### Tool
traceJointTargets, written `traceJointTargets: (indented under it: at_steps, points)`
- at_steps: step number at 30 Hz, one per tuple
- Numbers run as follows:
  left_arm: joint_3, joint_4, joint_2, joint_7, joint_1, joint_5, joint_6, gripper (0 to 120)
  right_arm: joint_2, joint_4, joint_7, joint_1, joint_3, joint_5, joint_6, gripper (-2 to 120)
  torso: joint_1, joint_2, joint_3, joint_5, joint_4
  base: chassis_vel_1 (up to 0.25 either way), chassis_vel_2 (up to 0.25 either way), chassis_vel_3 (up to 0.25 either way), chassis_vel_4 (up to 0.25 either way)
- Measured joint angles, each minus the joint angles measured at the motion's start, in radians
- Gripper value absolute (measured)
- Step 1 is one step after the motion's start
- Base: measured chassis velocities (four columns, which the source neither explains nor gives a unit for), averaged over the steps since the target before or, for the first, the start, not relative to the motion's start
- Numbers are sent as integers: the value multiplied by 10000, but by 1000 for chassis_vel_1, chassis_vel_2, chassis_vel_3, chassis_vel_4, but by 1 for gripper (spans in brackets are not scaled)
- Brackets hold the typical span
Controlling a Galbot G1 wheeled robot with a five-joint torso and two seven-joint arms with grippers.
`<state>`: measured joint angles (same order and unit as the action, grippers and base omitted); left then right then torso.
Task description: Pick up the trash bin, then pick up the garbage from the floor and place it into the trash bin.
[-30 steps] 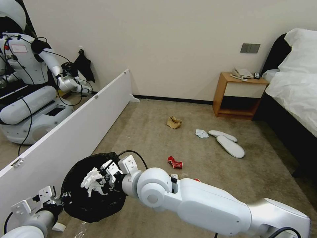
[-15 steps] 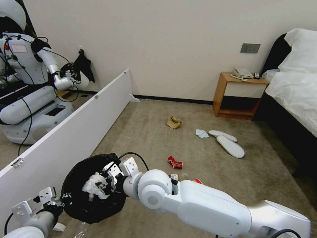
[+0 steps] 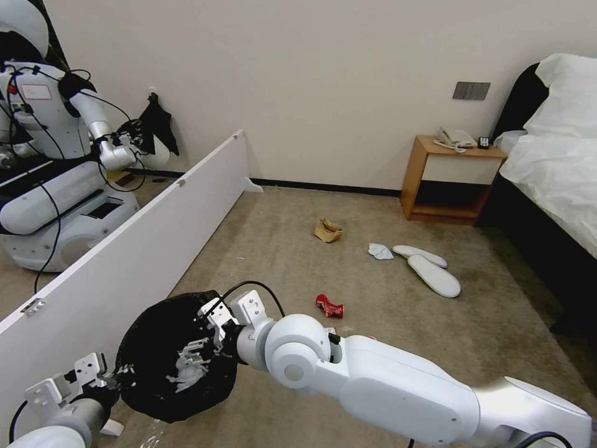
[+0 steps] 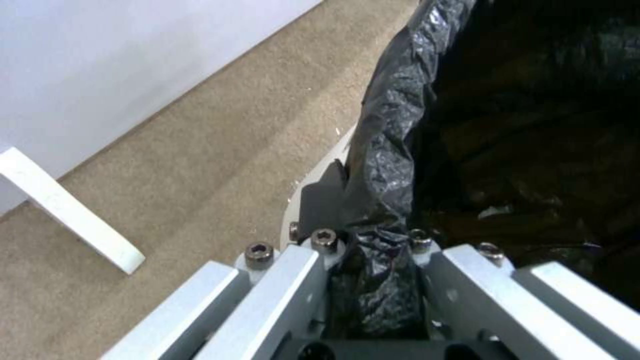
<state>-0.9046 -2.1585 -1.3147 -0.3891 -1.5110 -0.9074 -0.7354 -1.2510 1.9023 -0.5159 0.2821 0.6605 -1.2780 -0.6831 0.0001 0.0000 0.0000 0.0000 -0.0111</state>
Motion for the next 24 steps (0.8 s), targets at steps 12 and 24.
traceJointTargets:
  at_steps: [12,24]
  points:
    - [-11,39,-22,3,-36,41,0,2,53,885,-12,-124,-1396,-201,65,100,0,0,0,0,0,0,0,0,0]
    - [-128,-42,-14,5,-146,93,-1,2,1100,1626,189,235,-3425,-143,400,100,0,0,0,1,1,0,0,0,0]
